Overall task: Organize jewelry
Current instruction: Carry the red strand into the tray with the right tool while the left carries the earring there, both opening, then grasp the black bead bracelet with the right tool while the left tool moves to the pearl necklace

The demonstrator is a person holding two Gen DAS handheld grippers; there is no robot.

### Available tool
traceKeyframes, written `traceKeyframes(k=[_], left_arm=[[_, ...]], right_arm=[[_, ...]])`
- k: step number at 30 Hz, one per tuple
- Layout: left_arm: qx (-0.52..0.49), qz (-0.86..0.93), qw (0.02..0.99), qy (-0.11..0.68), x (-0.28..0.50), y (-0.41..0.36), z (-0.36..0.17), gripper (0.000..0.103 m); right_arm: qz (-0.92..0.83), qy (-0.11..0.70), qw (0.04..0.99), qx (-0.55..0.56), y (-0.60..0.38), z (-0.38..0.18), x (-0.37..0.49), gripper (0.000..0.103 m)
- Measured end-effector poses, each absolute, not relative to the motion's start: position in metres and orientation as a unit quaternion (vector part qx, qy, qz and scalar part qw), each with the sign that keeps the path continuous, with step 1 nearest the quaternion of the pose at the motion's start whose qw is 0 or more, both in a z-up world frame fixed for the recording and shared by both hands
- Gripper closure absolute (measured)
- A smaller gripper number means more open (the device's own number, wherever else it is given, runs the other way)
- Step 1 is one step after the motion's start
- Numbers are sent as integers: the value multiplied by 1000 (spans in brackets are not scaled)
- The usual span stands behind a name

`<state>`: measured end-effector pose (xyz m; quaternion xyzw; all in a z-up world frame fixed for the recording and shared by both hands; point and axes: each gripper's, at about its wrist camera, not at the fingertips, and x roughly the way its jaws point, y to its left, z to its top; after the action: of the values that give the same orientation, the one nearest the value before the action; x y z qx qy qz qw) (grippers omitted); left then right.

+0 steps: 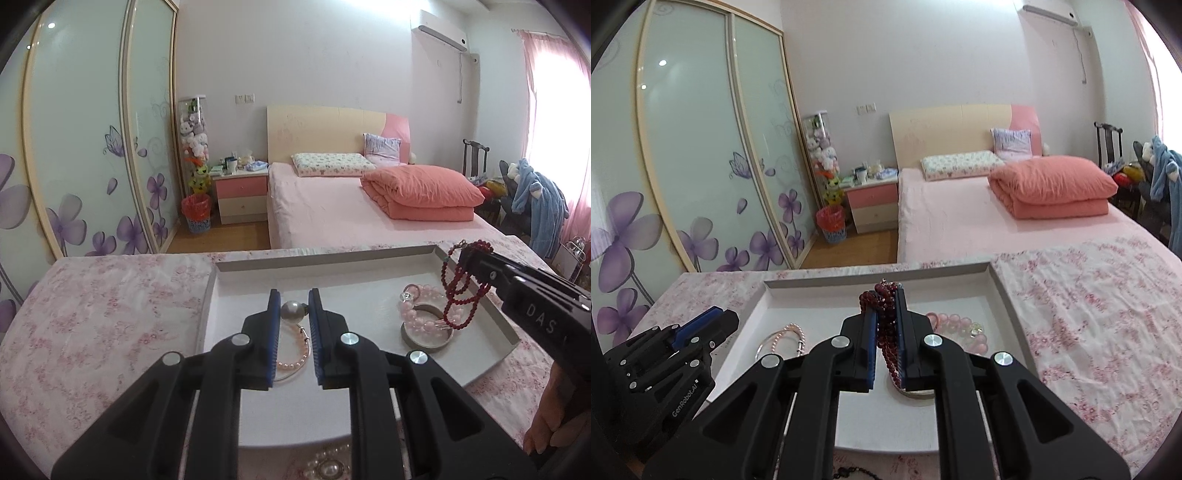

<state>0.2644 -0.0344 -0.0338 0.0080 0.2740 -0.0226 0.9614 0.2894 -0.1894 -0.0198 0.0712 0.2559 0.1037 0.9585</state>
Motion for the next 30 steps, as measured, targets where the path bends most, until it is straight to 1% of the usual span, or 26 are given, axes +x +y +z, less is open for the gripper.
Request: traceKeyframes(k=[13,14,16,17,18,20,27,30], left_arm=[[3,-23,954,297,284,-31,-51,86],[1,-23,954,299,285,-30,-51,86],[-3,-24,952,304,287,-29,-53,83],[-6,-24,952,306,287,-28,-53,79],[-9,-23,951,307,288,-27,-53,77],[-16,-23,951,308,288,-24,-53,74],[-39,-23,949,311,285,-14,-49,74],[-41,-16,950,310,283,-9,-47,72]], right_arm=[[106,298,945,87,-190,-38,309,92],[108,302,943,89,-190,-39,310,91],[106,306,942,88,-190,-40,311,83],[105,305,942,87,-191,-40,310,72],[104,302,944,86,-192,-40,309,61],[101,295,946,86,-193,-39,306,59],[100,292,948,81,-195,-37,301,59],[100,293,947,81,-196,-37,298,59]])
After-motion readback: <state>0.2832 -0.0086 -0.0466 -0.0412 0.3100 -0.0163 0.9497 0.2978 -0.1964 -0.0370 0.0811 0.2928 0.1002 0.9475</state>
